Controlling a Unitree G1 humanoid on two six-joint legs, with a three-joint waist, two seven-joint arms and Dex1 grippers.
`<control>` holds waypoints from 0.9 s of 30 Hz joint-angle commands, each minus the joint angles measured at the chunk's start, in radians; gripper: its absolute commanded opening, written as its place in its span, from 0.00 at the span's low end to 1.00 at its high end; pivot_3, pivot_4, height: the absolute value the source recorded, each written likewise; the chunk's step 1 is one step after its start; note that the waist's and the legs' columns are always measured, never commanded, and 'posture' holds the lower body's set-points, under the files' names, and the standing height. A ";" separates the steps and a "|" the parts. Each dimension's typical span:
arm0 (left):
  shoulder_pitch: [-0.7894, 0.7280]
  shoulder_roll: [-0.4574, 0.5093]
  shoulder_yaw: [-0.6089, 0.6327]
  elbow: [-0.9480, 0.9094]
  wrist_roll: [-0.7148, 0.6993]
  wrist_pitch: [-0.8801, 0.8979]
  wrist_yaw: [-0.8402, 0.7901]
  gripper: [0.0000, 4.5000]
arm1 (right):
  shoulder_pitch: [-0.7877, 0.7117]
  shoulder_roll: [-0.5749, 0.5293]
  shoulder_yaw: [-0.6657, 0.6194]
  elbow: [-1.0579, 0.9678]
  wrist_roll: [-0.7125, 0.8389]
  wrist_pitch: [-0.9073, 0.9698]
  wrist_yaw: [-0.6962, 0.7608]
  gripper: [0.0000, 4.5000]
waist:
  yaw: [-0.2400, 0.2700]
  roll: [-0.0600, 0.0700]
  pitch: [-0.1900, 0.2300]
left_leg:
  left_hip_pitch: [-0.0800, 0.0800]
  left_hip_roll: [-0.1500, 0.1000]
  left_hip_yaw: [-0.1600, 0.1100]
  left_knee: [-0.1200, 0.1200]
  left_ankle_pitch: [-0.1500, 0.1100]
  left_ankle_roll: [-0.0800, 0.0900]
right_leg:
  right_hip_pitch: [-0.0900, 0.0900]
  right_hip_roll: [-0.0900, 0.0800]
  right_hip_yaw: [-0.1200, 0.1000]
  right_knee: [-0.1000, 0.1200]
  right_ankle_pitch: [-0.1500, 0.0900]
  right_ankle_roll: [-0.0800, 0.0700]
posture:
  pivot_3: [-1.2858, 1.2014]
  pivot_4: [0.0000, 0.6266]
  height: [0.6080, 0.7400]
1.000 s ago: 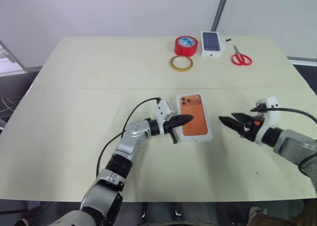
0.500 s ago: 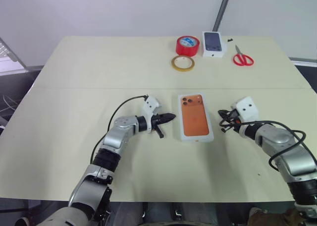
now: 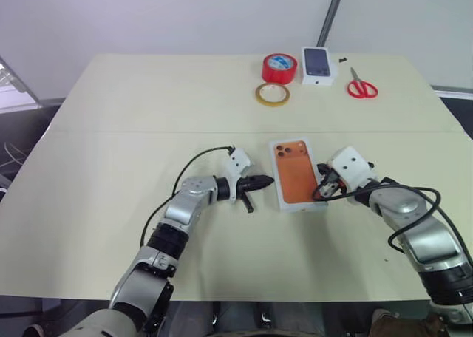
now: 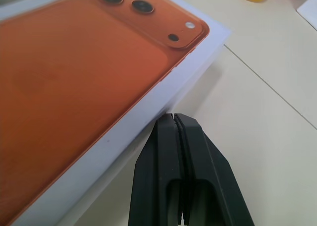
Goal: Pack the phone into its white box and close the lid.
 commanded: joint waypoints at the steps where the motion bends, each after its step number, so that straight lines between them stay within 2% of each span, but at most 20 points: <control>1: -0.043 -0.031 0.007 -0.048 -0.026 -0.012 -0.008 0.00 | -0.007 0.023 0.014 -0.055 -0.021 -0.003 0.017 0.01 | 0.000 0.000 0.000 | 0.000 0.000 0.000 0.000 0.000 0.000 | 0.000 0.000 0.000 0.000 0.000 0.000 | 0.52 0.24 1.00; 4: -0.025 -0.004 -0.039 -0.025 0.038 -0.074 -0.021 0.00 | -0.016 0.031 0.013 -0.050 -0.039 0.001 0.021 0.01 | -0.002 0.000 0.000 | 0.000 0.000 0.000 0.000 0.000 0.000 | 0.000 0.000 0.000 0.000 0.000 0.000 | 0.52 0.24 1.00; 13: -0.011 -0.003 -0.019 -0.023 0.028 -0.020 -0.001 0.00 | -0.035 0.055 0.030 -0.062 -0.093 0.008 0.040 0.01 | -0.001 0.000 0.000 | 0.000 0.000 0.000 0.000 0.000 0.000 | 0.000 0.000 0.000 0.001 0.000 0.000 | 0.52 0.24 1.00; 21: -0.078 -0.034 0.098 -0.010 -0.025 -0.095 0.080 0.00 | -0.069 0.020 -0.057 0.001 -0.120 -0.031 0.049 0.01 | -0.001 0.000 0.000 | 0.000 0.000 0.000 0.000 0.000 0.000 | -0.001 0.000 0.000 0.001 0.000 0.000 | 0.52 0.24 1.00; 25: -0.137 -0.055 0.127 0.032 -0.039 -0.101 0.102 0.00 | -0.147 0.085 -0.158 0.011 -0.001 0.022 0.049 0.01 | -0.002 0.000 0.000 | 0.000 0.000 0.000 0.000 0.000 -0.001 | -0.001 0.000 0.000 0.001 0.000 0.000 | 0.52 0.24 1.00; 27: -0.164 -0.062 0.108 0.093 -0.005 -0.128 0.116 0.00 | -0.162 0.106 -0.164 -0.004 0.031 0.019 0.072 0.01 | -0.001 0.000 0.000 | 0.000 0.000 0.000 0.000 0.001 -0.001 | -0.001 0.000 0.000 0.002 0.000 0.000 | 0.52 0.24 1.00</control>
